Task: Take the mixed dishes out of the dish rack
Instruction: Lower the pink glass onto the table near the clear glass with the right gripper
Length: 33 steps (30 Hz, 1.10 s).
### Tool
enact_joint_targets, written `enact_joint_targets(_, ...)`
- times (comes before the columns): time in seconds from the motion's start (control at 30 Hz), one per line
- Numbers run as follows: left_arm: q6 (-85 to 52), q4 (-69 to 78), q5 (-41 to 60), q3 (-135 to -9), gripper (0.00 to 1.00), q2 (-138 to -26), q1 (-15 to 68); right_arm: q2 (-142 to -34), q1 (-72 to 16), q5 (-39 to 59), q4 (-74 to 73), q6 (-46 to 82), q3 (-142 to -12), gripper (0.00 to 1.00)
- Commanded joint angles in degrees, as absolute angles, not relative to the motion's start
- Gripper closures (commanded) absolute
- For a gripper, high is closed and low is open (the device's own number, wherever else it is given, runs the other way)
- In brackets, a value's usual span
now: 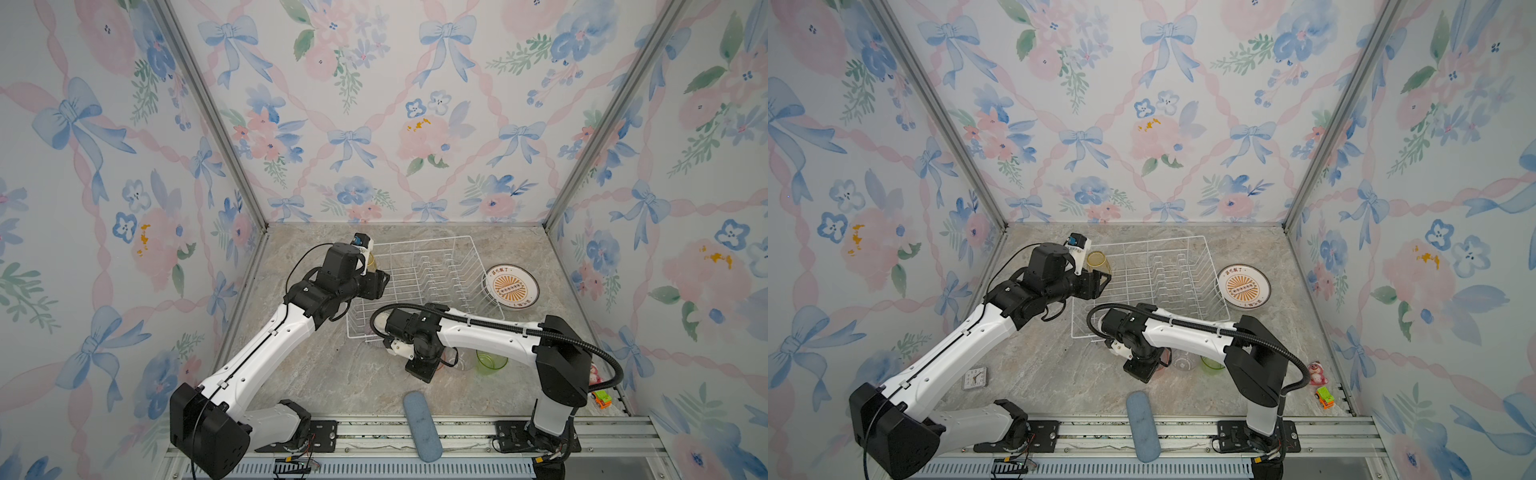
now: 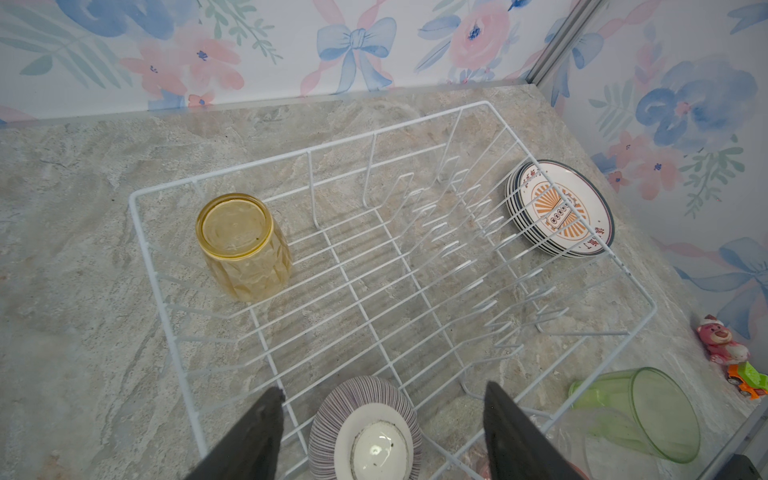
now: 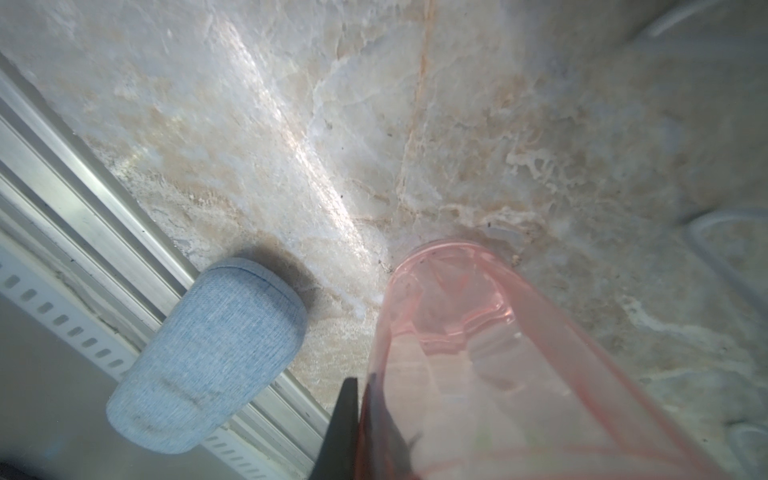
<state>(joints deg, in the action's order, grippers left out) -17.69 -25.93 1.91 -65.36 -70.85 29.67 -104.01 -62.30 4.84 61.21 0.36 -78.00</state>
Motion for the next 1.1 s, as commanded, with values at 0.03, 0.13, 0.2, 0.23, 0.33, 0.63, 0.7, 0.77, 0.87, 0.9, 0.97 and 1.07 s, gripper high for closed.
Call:
enact_joint_targets(0.03, -16.5, -26.7, 1.3, -64.5, 0.29, -71.5, 30.0, -104.9, -61.8, 5.3, 61.5, -0.4, -78.8, 0.95)
enact_joint_targets(0.13, -16.5, -26.8, 1.4, -64.5, 0.29, -71.6, 30.0, -104.5, -61.7, 4.9, 61.6, -0.3, -78.7, 0.89)
enact_joint_targets(0.2, -16.5, -27.0, 1.5, -64.5, 0.29, -71.7, 30.0, -104.0, -61.6, 4.5, 61.6, -0.1, -78.7, 0.86)
enact_joint_targets(0.23, -16.4, -27.1, 1.4, -64.5, 0.29, -71.7, 30.0, -103.7, -61.6, 4.4, 61.7, -0.1, -78.7, 0.85)
enact_joint_targets(0.33, -16.5, -27.1, 1.2, -64.4, 0.29, -71.8, 30.0, -102.6, -61.5, 4.1, 61.7, 0.1, -78.8, 0.76)
enact_joint_targets(0.63, -16.5, -27.1, 0.0, -63.8, 0.28, -73.2, 29.9, -95.2, -61.0, 3.7, 61.0, 1.0, -78.4, 0.48)
enact_joint_targets(0.7, -16.6, -27.1, -0.4, -63.9, 0.28, -73.6, 29.8, -91.2, -60.8, 3.5, 60.9, 1.2, -78.2, 0.47)
enact_joint_targets(0.77, -16.6, -27.1, -0.5, -64.0, 0.28, -74.0, 29.5, -88.4, -60.5, 3.7, 60.4, 1.3, -77.8, 0.45)
enact_joint_targets(0.87, -16.7, -27.0, -0.8, -64.2, 0.28, -74.3, 29.2, -83.5, -59.1, 4.6, 59.0, 1.6, -76.9, 0.43)
enact_joint_targets(0.9, -16.7, -27.1, -1.1, -64.1, 0.28, -74.4, 29.1, -81.6, -58.4, 4.7, 58.2, 1.8, -76.3, 0.42)
enact_joint_targets(0.97, -16.8, -27.0, -1.4, -63.9, 0.28, -74.8, 29.0, -77.8, -56.5, 5.3, 56.3, 2.4, -75.3, 0.4)
enact_joint_targets(1.07, -16.5, -26.9, -1.9, -63.9, 0.28, -75.8, 28.9, -71.7, -52.0, 7.2, 52.4, 4.2, -72.6, 0.35)
